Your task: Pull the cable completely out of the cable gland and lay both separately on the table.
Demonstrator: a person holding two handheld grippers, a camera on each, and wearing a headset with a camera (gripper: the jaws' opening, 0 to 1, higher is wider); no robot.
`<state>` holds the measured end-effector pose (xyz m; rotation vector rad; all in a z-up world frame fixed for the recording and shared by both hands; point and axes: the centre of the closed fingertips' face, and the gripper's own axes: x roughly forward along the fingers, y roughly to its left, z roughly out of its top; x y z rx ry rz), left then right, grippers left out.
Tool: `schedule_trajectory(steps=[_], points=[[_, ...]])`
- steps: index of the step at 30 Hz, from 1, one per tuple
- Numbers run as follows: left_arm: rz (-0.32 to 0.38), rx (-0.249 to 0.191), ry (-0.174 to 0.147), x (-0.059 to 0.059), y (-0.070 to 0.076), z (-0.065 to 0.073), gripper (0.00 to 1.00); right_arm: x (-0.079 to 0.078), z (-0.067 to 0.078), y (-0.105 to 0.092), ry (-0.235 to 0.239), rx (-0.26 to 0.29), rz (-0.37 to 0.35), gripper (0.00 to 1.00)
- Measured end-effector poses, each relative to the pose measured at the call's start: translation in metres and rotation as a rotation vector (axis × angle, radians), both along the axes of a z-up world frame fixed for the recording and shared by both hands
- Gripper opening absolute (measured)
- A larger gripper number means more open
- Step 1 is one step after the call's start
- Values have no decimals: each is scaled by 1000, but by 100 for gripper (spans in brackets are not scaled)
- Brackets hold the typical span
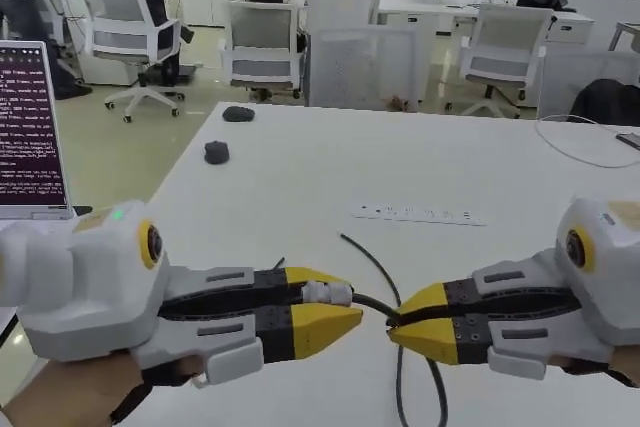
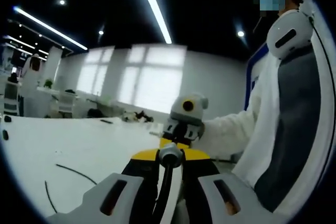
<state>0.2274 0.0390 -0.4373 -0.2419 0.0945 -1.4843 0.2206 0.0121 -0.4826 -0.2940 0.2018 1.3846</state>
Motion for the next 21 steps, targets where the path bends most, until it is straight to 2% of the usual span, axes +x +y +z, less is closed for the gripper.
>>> schedule_trajectory(steps=[8,10,13,17,21], points=[[34,-28,17,5,12,3,16,8,-36,-26,29,-101,-65,2],[36,-27,19,6,12,3,16,8,-43,-31,43,-108,-74,2],[28,-8,28,5,10,0,16,7,-45,-32,53,-105,-85,2],[26,-6,40,4,6,-2,16,8,-48,-32,58,-117,-99,3],[28,0,34,5,5,-2,16,7,-45,-31,92,-99,-108,3]])
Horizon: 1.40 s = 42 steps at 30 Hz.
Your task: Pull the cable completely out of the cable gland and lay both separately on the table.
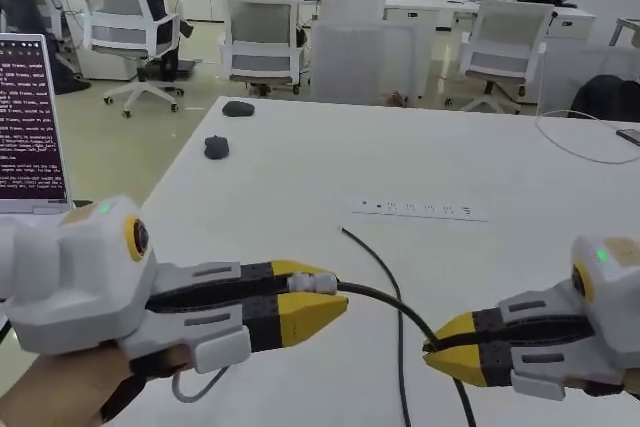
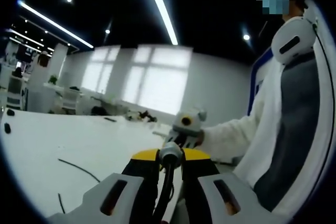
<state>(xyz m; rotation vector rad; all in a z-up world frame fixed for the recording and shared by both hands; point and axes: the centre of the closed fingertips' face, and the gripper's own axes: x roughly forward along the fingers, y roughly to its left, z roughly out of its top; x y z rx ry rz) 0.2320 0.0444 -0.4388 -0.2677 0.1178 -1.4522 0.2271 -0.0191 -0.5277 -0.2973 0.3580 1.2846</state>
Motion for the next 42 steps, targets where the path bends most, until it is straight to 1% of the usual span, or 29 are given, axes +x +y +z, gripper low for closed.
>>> schedule_trajectory(steps=[2,3,4,5,8,9,10,11,12,14,17,18,19,20,21,22,24,26,27,29,37,40,42], points=[[4,7,-2,1,0,0,16,1,3,1,-10,7,-5,6],[4,12,-2,1,0,-1,16,2,8,3,1,30,-11,12],[2,26,-8,1,-2,-3,16,3,16,6,6,60,-16,16],[-1,34,-13,1,-3,-4,16,3,21,9,4,73,-16,18],[-11,52,-16,-1,-8,-8,16,7,39,19,-11,128,-11,22],[-16,60,-17,-2,-10,-11,16,8,49,25,-19,165,-8,25],[-19,66,-20,-3,-12,-12,16,9,55,29,-26,189,-6,27],[-24,73,-22,-3,-14,-14,16,9,61,32,-30,212,1,27],[-25,75,-22,-3,-15,-15,16,7,66,36,-18,235,16,26],[-27,75,-21,-3,-17,-16,16,5,71,41,-22,248,35,21],[-29,71,-20,-2,-19,-16,16,5,73,46,-15,260,41,23],[-29,70,-21,-2,-19,-16,16,5,72,47,-14,255,40,22],[-26,73,-24,0,-18,-16,16,4,71,46,-2,254,45,20],[-26,67,-19,0,-18,-16,16,4,70,47,-1,252,48,17],[-30,58,-22,-1,-18,-14,16,1,69,47,4,251,61,15],[-33,58,-25,-1,-18,-13,16,0,69,48,9,250,68,13],[-36,68,-37,-2,-18,-14,16,-4,68,50,10,248,86,8],[-36,63,-37,-1,-18,-14,16,-7,69,52,5,249,106,3],[-38,61,-33,-1,-18,-14,16,-5,68,52,-3,247,96,3],[-35,57,-32,0,-18,-13,16,-5,69,52,-2,249,96,3],[-25,61,-40,2,-16,-14,16,-2,67,52,-19,236,95,3],[-14,60,-35,5,-12,-14,16,1,65,49,-23,229,87,3],[-9,59,-29,7,-9,-15,16,2,62,45,-27,215,82,3]])
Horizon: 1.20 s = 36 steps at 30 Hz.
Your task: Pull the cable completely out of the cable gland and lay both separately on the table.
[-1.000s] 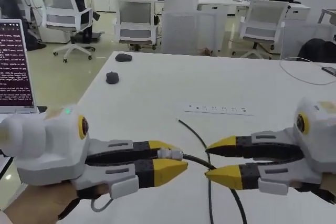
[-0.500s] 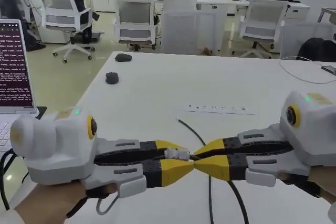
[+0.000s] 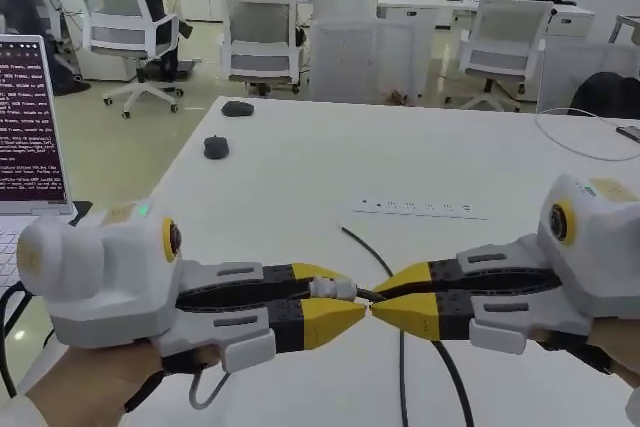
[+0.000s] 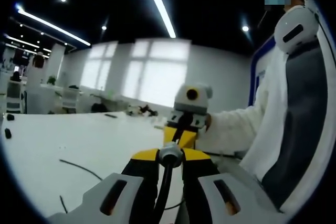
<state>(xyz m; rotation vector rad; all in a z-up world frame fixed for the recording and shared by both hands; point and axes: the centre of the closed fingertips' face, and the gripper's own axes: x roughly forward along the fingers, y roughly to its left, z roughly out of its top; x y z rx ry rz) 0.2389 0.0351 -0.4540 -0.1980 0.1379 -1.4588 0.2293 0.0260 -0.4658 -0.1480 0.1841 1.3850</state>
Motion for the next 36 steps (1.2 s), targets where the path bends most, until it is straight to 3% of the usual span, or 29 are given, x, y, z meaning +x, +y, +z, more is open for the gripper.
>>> schedule_trajectory(steps=[9,23,36], points=[[16,10,4,4,6,-3,16,6,-20,-19,1,-63,-35,2],[50,-30,18,12,14,6,16,14,-72,-66,68,-205,-144,2],[64,35,4,16,10,1,16,20,-76,-71,66,-235,-179,3]])
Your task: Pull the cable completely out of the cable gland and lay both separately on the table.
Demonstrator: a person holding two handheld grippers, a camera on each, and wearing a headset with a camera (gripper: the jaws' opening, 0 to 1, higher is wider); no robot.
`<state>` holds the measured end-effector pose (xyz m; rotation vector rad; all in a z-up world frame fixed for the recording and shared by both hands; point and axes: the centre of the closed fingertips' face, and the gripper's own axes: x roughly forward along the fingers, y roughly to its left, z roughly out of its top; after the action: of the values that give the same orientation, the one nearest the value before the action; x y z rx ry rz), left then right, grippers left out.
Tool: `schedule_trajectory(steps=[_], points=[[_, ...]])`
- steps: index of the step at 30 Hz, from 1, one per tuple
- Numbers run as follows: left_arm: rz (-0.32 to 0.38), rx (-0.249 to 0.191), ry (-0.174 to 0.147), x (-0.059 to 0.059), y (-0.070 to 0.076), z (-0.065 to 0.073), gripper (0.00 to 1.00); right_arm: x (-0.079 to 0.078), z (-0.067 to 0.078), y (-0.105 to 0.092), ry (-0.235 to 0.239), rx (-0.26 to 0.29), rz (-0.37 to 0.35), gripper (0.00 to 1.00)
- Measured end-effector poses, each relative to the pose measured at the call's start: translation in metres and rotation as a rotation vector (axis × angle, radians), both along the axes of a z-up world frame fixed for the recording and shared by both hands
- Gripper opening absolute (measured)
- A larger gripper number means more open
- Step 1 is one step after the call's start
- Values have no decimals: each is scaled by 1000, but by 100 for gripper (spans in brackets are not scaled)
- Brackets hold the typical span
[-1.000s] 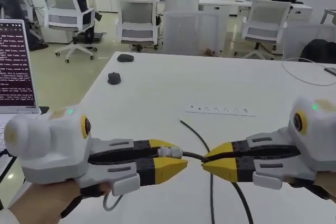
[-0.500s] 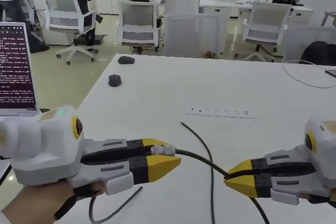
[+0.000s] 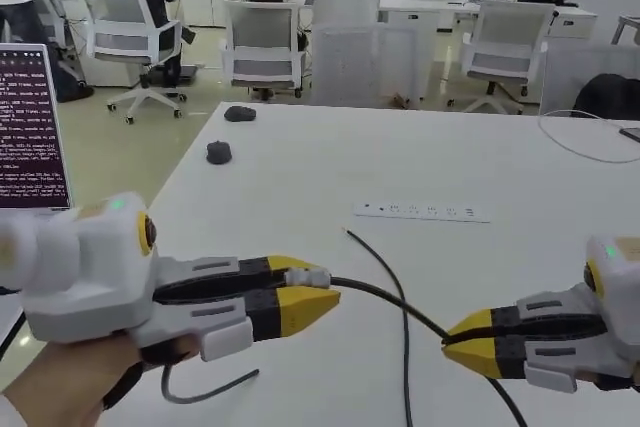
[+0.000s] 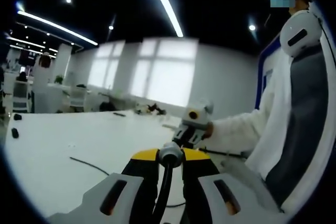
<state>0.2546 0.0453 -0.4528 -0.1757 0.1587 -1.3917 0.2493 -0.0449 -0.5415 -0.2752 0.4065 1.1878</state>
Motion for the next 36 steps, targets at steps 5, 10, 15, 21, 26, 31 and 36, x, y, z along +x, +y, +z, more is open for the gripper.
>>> schedule_trajectory(steps=[5,10,15,21,26,31,36], points=[[-1,23,-4,1,-4,-3,16,0,10,4,-33,-7,11,12],[-9,50,-5,0,-11,-9,16,1,31,16,-80,32,31,16],[-15,56,3,2,-20,-14,16,1,48,34,-113,75,71,15],[-37,61,5,-2,-28,-17,17,3,57,51,-135,106,112,13],[-43,57,2,-2,-28,-18,17,1,59,60,-141,124,145,9],[-42,51,1,0,-27,-17,17,-2,60,65,-144,132,166,3],[-43,46,4,0,-26,-18,17,-3,61,67,-139,143,170,3]])
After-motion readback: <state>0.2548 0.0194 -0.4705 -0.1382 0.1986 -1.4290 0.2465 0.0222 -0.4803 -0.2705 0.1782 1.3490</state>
